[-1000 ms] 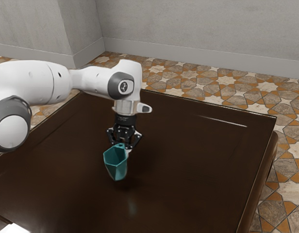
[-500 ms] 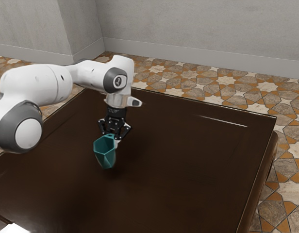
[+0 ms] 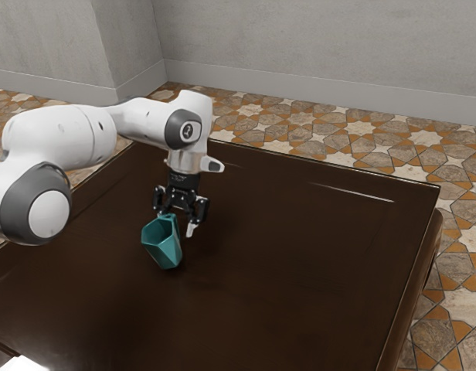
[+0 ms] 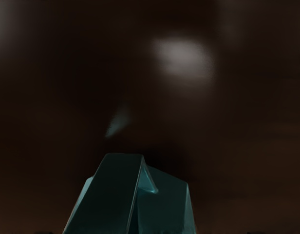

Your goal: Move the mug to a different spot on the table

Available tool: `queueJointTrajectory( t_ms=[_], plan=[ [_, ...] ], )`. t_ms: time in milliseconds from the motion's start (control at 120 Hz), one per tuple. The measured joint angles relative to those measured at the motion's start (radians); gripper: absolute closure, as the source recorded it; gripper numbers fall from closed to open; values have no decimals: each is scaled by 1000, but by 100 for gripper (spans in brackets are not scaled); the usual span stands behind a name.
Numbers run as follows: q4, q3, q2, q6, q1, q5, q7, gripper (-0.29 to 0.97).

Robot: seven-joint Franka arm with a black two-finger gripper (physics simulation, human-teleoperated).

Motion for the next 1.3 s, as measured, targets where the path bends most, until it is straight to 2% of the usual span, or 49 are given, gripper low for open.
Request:
queueJointTrajectory(
  t_ms=[142,333,1008,1092,1217,1300],
  plan=[
    [0,0,-3,-7,0,-2,16,10],
    [1,1,-4,-15,0,-2,36,4],
    [98,-10,-36,-96,0,-14,93,0],
    [91,-3,-105,-110,0,-23,102,0],
    [-73,0,-310,-94,1,-42,120,0],
    [-147,0,-396,-69,1,-49,137,0]
  ],
)
